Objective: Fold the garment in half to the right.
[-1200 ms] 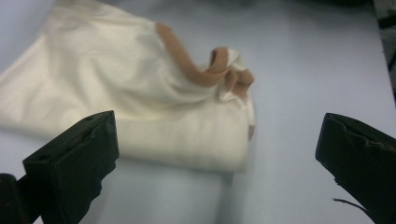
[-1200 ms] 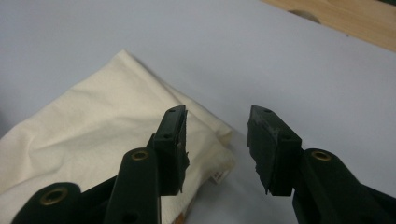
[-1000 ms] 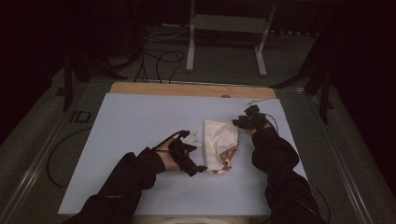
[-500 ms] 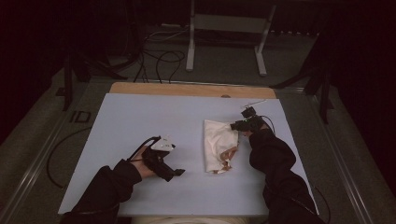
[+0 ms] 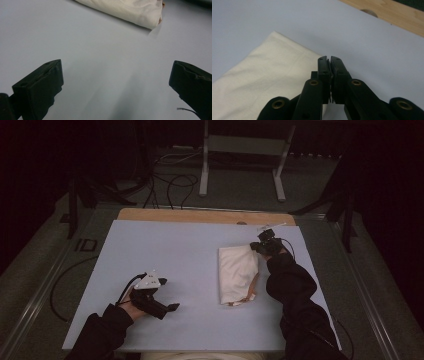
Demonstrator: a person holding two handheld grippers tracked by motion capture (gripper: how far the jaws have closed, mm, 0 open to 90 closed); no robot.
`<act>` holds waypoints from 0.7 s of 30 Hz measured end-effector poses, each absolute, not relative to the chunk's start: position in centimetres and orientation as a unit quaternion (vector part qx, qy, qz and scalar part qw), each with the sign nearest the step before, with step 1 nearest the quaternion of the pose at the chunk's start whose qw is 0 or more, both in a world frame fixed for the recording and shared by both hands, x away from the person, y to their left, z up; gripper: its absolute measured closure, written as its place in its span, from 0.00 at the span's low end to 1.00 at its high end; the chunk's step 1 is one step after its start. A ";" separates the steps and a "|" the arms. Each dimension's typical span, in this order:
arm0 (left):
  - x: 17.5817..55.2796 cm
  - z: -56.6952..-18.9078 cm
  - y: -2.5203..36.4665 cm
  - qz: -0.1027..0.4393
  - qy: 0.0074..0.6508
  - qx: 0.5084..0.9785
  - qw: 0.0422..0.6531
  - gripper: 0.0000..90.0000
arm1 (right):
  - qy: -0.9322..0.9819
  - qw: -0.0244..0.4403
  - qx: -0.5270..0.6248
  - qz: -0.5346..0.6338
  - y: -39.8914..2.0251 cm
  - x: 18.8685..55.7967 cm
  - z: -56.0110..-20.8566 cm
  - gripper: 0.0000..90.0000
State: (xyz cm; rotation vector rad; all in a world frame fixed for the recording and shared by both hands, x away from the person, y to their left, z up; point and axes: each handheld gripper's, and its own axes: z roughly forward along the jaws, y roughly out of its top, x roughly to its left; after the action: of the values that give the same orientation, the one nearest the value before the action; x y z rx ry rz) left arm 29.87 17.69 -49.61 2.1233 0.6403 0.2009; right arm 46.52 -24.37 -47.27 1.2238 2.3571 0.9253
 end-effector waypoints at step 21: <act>29.5 -50.4 21.2 0.106 0.294 0.844 0.435 0.00 | 0.828 0.150 0.452 0.297 -25.2 47.3 -50.9 0.95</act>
State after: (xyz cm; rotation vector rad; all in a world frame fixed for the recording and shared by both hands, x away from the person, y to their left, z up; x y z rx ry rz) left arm 29.50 21.23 -50.43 2.1015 0.7314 0.2640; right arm 47.33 -25.20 -50.91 1.2982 2.3787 0.8528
